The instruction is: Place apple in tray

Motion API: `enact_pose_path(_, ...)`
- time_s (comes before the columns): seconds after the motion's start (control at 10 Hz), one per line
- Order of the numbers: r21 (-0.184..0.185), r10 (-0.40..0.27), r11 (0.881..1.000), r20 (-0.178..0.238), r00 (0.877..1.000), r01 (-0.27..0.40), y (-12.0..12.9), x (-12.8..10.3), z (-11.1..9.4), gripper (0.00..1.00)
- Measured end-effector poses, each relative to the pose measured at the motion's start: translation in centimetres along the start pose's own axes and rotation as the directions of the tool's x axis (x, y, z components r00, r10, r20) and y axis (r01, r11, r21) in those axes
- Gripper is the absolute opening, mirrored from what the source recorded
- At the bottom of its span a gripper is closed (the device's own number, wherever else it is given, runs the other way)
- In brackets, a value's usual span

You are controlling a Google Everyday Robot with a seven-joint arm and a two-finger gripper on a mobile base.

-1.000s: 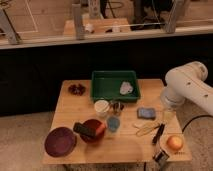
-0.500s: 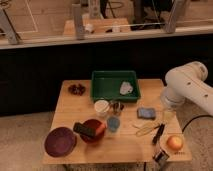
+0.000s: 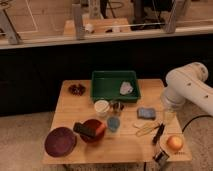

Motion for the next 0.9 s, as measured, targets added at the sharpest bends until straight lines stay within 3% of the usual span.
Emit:
enact_pose_path(0.3, -0.007, 0.05, 0.999, 0.01, 0.999, -0.05, 1.7, 5.0, 2.8, 0.8)
enact_pose_path(0.6, -0.045, 0.109, 0.993, 0.039, 0.993, -0.107, 5.2, 11.1, 8.3, 0.8)
enact_pose_path(0.9, -0.097, 0.123, 0.989, 0.083, 0.989, -0.114, 7.4, 13.2, 11.2, 0.8)
